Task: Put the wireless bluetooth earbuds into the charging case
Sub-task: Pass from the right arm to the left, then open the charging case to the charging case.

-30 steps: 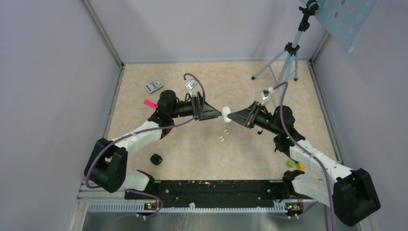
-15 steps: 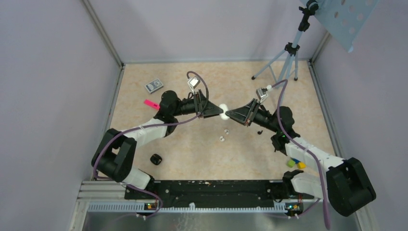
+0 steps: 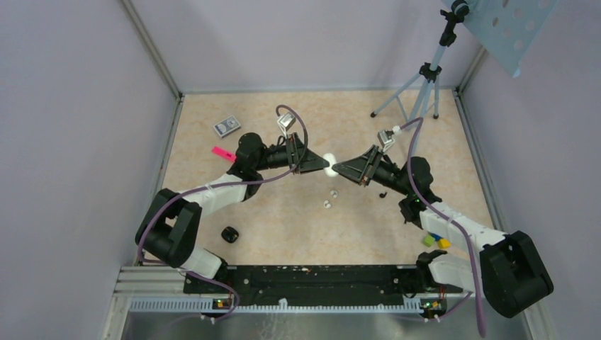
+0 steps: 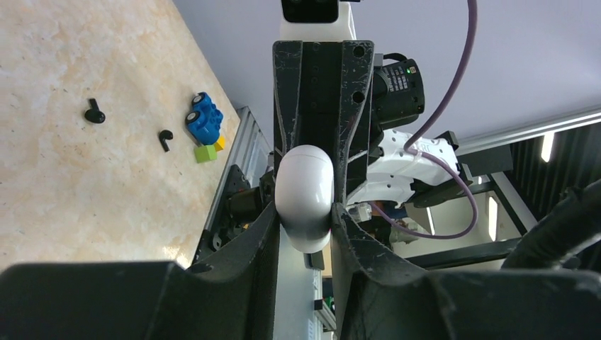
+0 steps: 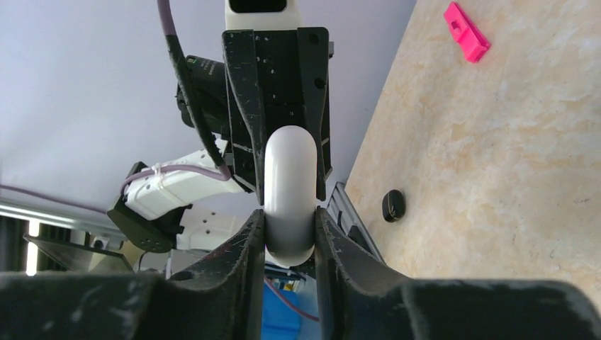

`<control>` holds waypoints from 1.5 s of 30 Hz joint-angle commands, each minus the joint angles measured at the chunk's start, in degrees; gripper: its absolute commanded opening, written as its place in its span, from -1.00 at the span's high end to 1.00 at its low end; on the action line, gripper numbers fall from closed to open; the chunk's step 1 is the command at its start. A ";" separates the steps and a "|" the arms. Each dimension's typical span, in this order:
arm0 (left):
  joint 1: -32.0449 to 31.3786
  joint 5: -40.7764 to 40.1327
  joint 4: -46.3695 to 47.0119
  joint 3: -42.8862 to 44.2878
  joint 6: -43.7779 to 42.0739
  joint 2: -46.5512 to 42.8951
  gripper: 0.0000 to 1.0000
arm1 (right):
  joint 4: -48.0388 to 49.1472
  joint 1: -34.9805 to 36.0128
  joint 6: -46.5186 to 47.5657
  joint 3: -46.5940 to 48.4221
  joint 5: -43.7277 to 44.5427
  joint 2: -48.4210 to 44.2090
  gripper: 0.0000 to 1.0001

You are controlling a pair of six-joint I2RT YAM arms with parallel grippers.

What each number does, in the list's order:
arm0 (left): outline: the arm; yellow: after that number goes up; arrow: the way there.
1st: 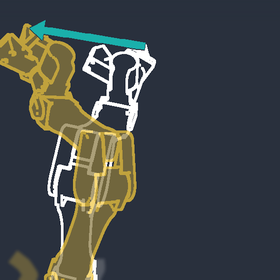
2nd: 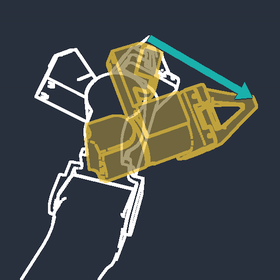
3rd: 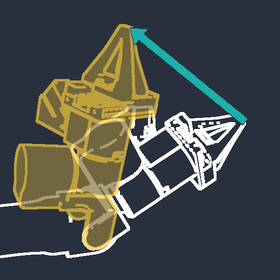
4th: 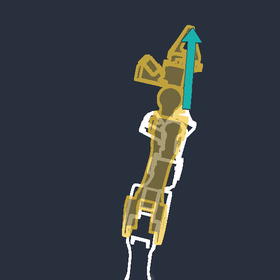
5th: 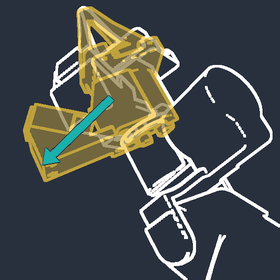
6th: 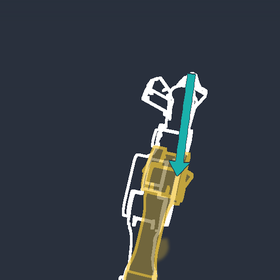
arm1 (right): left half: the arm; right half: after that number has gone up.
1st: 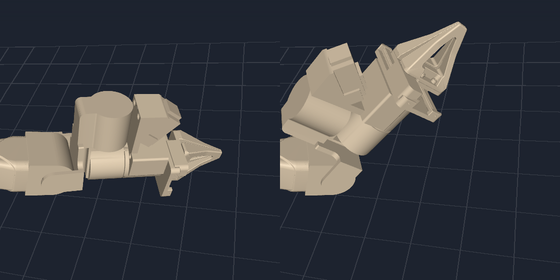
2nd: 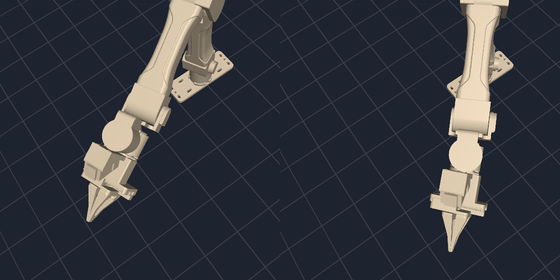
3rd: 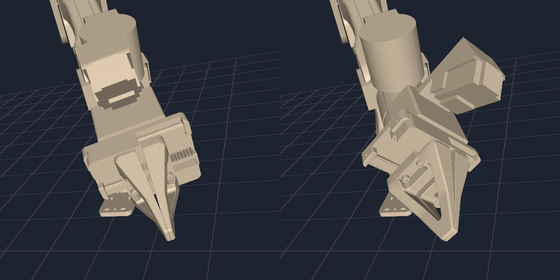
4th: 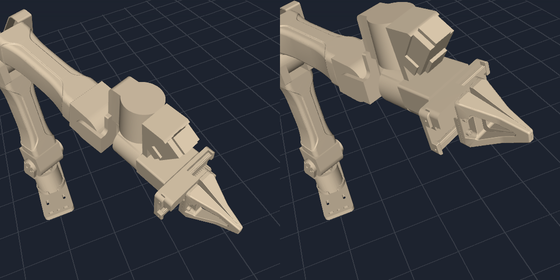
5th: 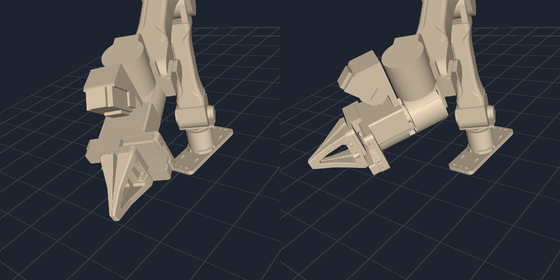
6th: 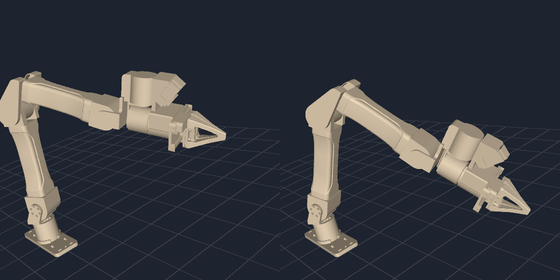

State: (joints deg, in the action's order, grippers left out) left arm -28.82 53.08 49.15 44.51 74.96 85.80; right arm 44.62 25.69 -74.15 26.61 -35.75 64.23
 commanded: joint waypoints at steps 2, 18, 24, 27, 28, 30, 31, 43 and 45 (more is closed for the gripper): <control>-0.21 0.65 -0.38 1.43 -3.90 0.32 1.00 | -2.46 -0.33 1.49 -0.74 2.37 -1.43 0.38; -0.12 4.87 -4.36 4.22 -6.41 0.80 1.00 | -11.22 -1.25 3.19 -2.36 8.71 -4.52 0.09; -0.14 5.25 -3.28 5.33 -5.13 0.77 1.00 | -13.90 -1.63 4.67 -2.71 9.53 -4.42 0.06; -0.12 5.68 -3.40 6.14 -4.88 0.69 1.00 | -14.50 -2.25 5.12 -3.34 9.68 -4.42 0.05; -0.10 5.79 -3.25 6.19 -4.70 0.69 1.00 | -14.82 -2.42 5.35 -3.51 9.64 -4.39 0.05; -0.10 5.81 -2.76 6.21 -3.87 0.59 1.00 | -14.97 -2.73 5.80 -4.03 9.37 -4.31 0.05; -0.10 5.86 -2.21 6.13 -3.41 0.50 1.00 | -15.21 -2.91 5.91 -4.23 9.26 -4.37 0.05; -0.18 7.02 -14.26 8.08 -9.66 -2.74 1.00 | -19.11 -6.01 10.97 -2.03 8.00 -11.90 0.02; -0.18 6.74 -20.82 9.85 -13.67 -3.44 1.00 | -20.20 -6.02 13.26 -0.16 6.73 -12.73 -0.05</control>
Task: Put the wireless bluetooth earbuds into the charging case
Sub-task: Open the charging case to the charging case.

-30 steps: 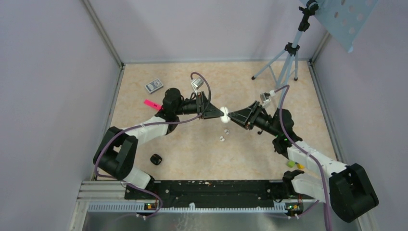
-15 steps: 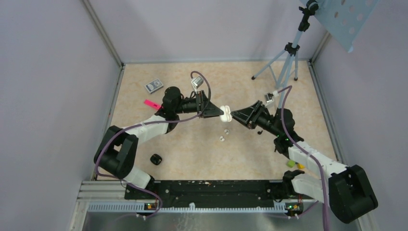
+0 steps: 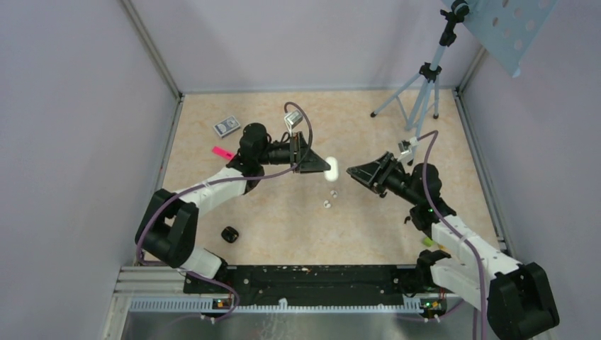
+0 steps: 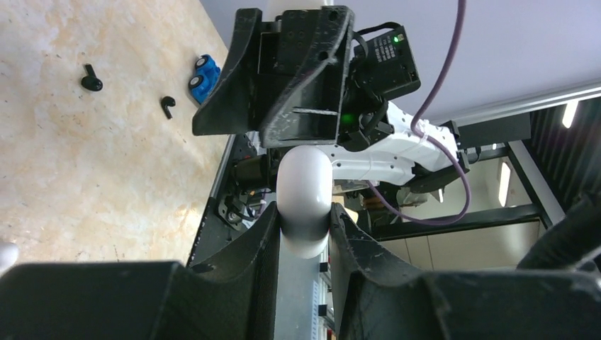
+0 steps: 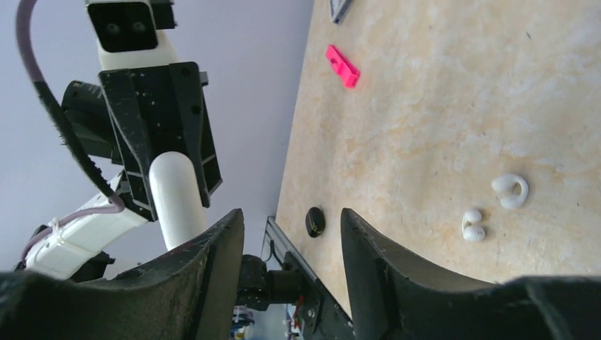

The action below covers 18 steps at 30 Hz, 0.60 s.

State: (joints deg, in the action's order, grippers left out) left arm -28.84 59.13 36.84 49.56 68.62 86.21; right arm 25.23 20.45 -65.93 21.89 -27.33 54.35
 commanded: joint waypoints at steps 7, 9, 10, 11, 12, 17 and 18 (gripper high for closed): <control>-0.10 0.51 -15.58 7.28 -11.24 -3.35 1.00 | -9.36 0.01 13.65 14.03 -4.56 -1.32 -0.20; -0.12 0.38 -15.63 7.24 -11.16 -3.27 1.00 | -10.17 0.81 14.79 15.74 -4.40 -0.86 -0.24; -0.08 0.37 -15.60 7.21 -11.14 -3.25 1.00 | -10.28 1.25 15.08 16.41 -4.55 -0.42 -0.25; -0.13 0.37 -15.58 7.28 -11.07 -3.25 1.00 | -10.14 1.73 15.30 16.99 -4.91 0.07 -0.26; -0.15 0.37 -15.62 7.30 -11.01 -3.29 1.00 | -9.70 2.34 15.32 17.41 -5.37 0.64 -0.26; -0.12 0.34 -15.64 7.26 -11.13 -3.74 1.00 | -9.04 5.67 15.95 18.29 -3.94 2.98 -0.28; -0.11 0.14 -15.69 7.22 -11.15 -3.91 1.00 | -8.62 5.80 15.85 18.06 -4.17 3.24 -0.28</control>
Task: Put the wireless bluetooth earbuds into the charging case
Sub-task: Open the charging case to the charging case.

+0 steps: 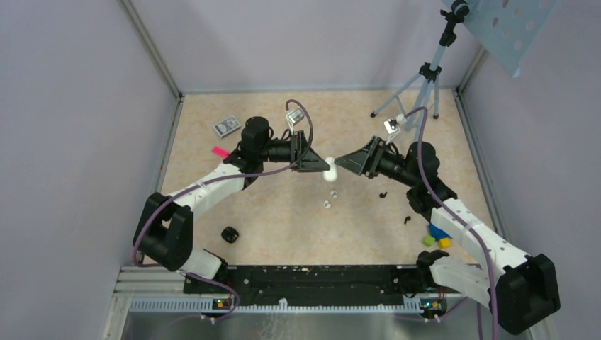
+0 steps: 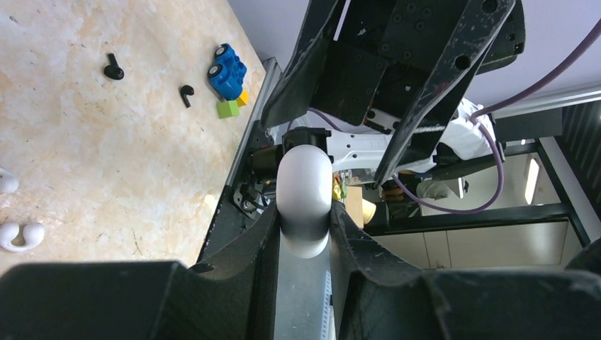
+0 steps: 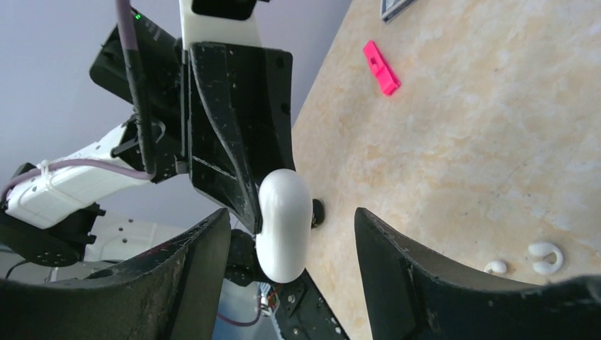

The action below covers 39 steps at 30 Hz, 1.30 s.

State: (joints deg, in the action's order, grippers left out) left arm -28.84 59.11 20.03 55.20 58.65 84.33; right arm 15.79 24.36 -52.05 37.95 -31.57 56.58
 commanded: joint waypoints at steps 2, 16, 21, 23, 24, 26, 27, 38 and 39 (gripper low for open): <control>-0.11 0.12 1.08 1.53 -1.05 -2.07 1.00 | 0.92 2.17 1.92 1.73 -0.31 1.34 -0.28; -0.15 -0.58 -0.36 2.80 -1.26 -2.21 1.00 | -4.79 2.10 3.32 -0.07 2.87 2.30 -0.26; -0.09 -0.58 -0.69 3.50 -1.63 -2.36 1.00 | -6.81 1.07 4.30 -0.52 2.59 2.07 -0.26; -0.11 -0.71 -1.28 3.95 -1.98 -2.49 1.00 | -7.53 0.35 4.59 -1.42 2.48 1.62 -0.26; -0.15 -0.68 -1.46 4.09 -2.16 -2.57 1.00 | -7.60 -0.02 4.54 -2.02 2.36 1.26 -0.26; -0.05 -0.94 -2.03 4.14 -2.78 -2.75 1.00 | -7.45 -0.84 4.31 -2.95 2.07 0.65 -0.26; 0.08 -1.01 -2.43 4.13 -3.30 -2.76 1.00 | -7.52 -1.26 4.33 -3.33 1.92 0.38 -0.26; 2.49 2.01 -3.79 4.00 -4.48 -1.93 1.00 | -6.37 -2.85 5.14 -2.38 -1.38 -1.27 -0.26; 2.89 2.44 -3.93 3.96 -4.63 -1.90 1.00 | -6.20 -2.86 5.24 -2.10 -1.65 -1.74 -0.26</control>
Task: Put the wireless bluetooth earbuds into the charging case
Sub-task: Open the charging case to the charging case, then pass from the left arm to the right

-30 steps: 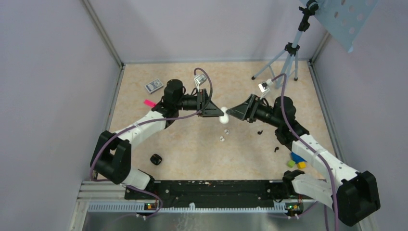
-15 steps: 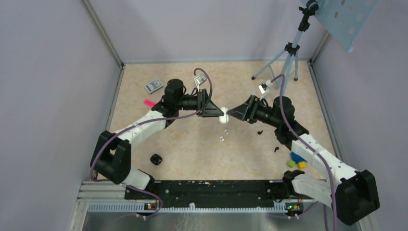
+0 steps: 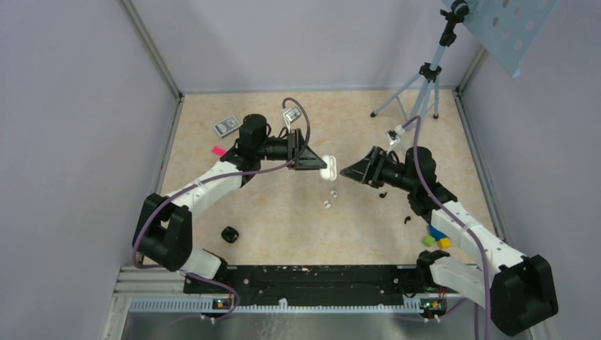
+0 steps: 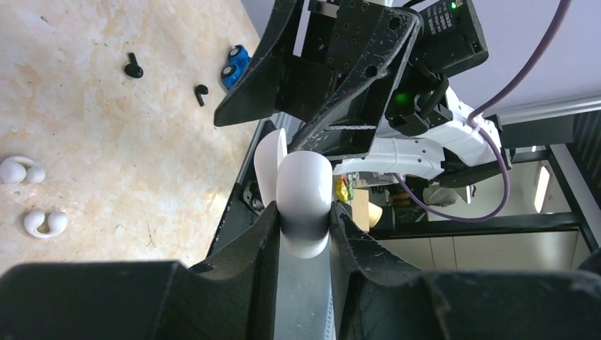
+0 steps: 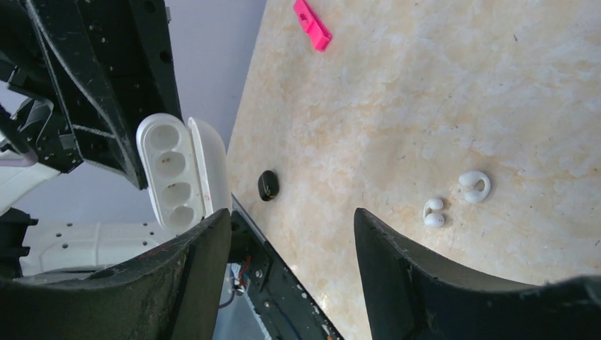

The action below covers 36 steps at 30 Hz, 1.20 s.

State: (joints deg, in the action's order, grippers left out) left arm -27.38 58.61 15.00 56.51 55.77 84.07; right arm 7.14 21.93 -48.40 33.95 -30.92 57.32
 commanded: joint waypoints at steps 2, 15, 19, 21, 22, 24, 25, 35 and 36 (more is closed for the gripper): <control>1.95 3.99 1.21 2.78 -1.93 -1.50 1.00 | 3.47 -0.41 1.52 2.25 -2.91 -3.31 -0.26; 2.02 17.64 5.48 5.31 -7.97 -1.61 1.00 | 41.70 -0.34 -14.49 -3.09 -20.49 -2.10 -0.24; 2.00 20.65 13.90 3.39 -2.30 -0.94 1.00 | 58.68 -0.29 -23.75 -3.33 -25.10 3.36 -0.33; 2.00 21.30 13.79 3.83 -1.89 -0.32 1.00 | 58.16 -0.15 -23.61 -2.67 -25.33 4.45 -0.35; 1.99 21.45 13.75 4.01 -1.51 -0.16 1.00 | 56.80 -0.02 -22.66 -2.53 -25.17 4.66 -0.36; 1.99 21.61 13.87 4.46 -0.54 0.26 1.00 | 52.75 0.11 -20.09 -1.89 -24.55 4.53 -0.39; 2.00 21.75 13.92 4.64 -0.04 0.40 1.00 | 51.02 0.31 -19.08 -1.49 -24.40 4.52 -0.41; 1.98 20.94 19.24 4.24 6.56 0.18 1.00 | 50.55 4.00 -17.23 0.41 -23.89 8.37 -0.41; 1.98 20.86 20.06 4.22 7.32 0.04 1.00 | 52.38 4.02 -18.14 0.19 -23.80 9.02 -0.41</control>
State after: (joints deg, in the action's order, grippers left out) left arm -25.32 78.67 27.94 60.60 59.29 84.82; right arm 53.10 25.10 -66.22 32.25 -54.59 64.31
